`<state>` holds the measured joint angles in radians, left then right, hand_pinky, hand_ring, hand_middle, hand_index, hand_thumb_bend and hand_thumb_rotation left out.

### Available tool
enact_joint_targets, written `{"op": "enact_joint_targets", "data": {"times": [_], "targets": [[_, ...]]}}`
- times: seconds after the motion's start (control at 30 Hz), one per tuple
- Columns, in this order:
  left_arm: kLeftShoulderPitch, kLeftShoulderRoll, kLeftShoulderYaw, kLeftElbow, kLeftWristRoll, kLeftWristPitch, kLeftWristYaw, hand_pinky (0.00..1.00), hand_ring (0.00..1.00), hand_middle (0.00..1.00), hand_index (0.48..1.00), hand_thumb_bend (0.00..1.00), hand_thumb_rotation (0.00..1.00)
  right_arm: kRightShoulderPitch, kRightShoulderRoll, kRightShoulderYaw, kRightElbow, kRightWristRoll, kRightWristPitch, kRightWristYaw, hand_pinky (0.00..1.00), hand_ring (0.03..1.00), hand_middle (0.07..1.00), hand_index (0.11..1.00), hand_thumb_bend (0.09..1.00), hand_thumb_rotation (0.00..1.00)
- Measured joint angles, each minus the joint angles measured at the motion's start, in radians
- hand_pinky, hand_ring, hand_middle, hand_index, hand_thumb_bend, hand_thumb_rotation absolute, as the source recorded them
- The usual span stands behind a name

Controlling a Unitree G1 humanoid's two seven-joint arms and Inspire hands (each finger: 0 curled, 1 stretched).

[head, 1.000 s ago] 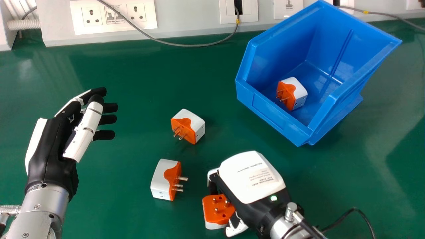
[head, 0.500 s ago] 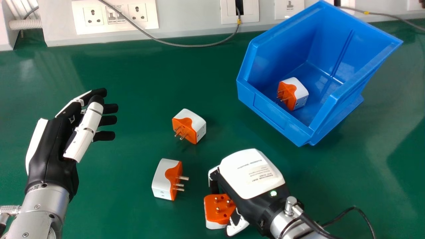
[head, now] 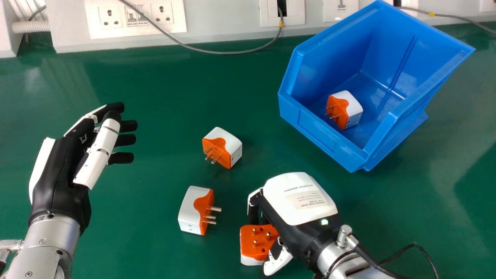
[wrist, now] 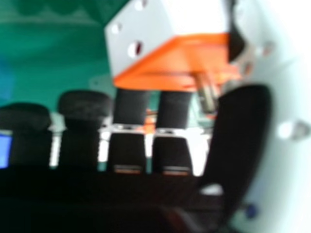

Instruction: Pick all objects and put in blue box

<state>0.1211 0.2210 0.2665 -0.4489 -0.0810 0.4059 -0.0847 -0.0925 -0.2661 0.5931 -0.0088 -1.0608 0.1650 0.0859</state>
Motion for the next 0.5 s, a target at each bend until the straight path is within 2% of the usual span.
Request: {"op": "enact_joint_targets", "data": {"times": [0.23, 0.5], "targets": [[0.000, 0.000, 0.008, 0.000, 0.000, 0.000, -0.001, 0.63, 0.72, 0.73, 0.801, 0.27, 0.70, 0.000, 0.003, -0.022, -0.017, 0.041, 0.008, 0.041, 0.03, 0.076, 0.139, 0.469, 0.495, 0.11], [0.001, 0.000, 0.009, -0.004, 0.000, 0.002, -0.002, 0.62, 0.72, 0.73, 0.798, 0.27, 0.70, 0.013, 0.003, -0.029, -0.054, 0.050, 0.029, 0.076, 0.03, 0.072, 0.135, 0.469, 0.491, 0.11]]}}
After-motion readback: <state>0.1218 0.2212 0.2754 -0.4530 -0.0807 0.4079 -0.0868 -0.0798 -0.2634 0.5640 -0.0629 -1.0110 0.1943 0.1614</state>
